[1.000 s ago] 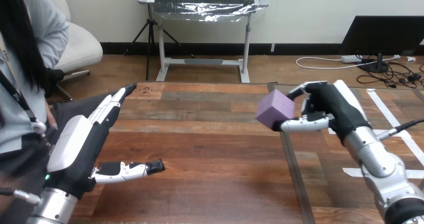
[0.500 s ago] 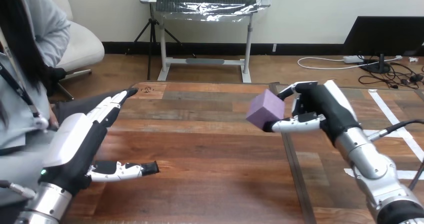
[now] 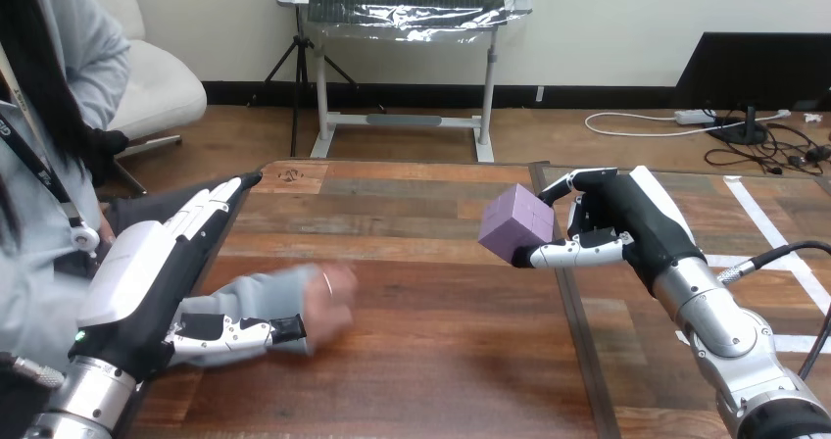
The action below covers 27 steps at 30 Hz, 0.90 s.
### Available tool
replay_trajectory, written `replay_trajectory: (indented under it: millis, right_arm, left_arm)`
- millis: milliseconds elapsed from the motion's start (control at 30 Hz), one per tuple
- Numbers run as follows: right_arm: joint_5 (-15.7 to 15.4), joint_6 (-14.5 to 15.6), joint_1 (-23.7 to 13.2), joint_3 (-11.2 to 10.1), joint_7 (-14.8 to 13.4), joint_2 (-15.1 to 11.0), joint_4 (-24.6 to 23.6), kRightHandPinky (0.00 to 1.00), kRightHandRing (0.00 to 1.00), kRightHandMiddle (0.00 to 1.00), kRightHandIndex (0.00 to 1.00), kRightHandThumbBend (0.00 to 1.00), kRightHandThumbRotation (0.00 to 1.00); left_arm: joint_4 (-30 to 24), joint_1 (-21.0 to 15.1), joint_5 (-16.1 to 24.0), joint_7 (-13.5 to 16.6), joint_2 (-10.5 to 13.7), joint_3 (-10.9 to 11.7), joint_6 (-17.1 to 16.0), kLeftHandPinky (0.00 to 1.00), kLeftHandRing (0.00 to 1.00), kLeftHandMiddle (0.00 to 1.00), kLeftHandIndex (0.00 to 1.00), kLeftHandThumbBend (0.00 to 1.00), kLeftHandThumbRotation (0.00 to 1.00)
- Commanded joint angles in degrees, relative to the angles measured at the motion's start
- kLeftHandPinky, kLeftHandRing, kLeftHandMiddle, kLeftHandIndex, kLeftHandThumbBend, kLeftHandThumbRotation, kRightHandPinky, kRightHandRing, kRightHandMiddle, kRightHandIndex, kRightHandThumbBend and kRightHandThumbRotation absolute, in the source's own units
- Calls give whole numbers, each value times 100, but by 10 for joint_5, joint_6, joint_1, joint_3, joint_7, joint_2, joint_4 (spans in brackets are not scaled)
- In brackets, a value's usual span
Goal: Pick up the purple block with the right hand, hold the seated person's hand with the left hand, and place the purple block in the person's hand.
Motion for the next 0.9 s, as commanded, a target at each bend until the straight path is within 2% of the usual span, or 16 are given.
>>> replay_trajectory:
  millis: [0,100,200,400,500,800,867]
  right_arm:
    - [12,-11,-20,-15,1,1,-28,4,8,13,11,55,0]
    - [11,-12,-20,-14,-1,1,-27,4,8,13,11,55,0]
    - [15,-17,-21,-17,5,2,-22,4,8,13,11,55,0]
    - [9,-17,-23,-14,-1,1,-19,4,8,13,11,55,0]
    - [15,-7,-25,-18,2,4,-19,4,8,13,11,56,0]
    - [5,-14,-27,-12,-5,1,-17,4,8,13,11,56,0]
    - [9,-14,-27,-14,1,2,-15,4,8,13,11,55,0]
  left_arm:
    - [-9,-32,-15,8,10,-11,-5,89,95,94,94,100,44]
    - [-10,-32,-9,15,10,-13,-6,89,95,94,95,100,45]
    - [-11,-30,-13,14,10,-15,-9,89,95,94,95,100,46]
    - [-15,-28,-21,12,11,-19,-11,90,96,94,95,100,45]
    - [-17,-28,-18,17,12,-22,-14,90,96,95,95,100,46]
    - [-26,-26,-18,18,13,-24,-13,91,96,95,95,100,45]
    - [-28,-25,-17,18,13,-24,-13,91,96,95,95,100,45]
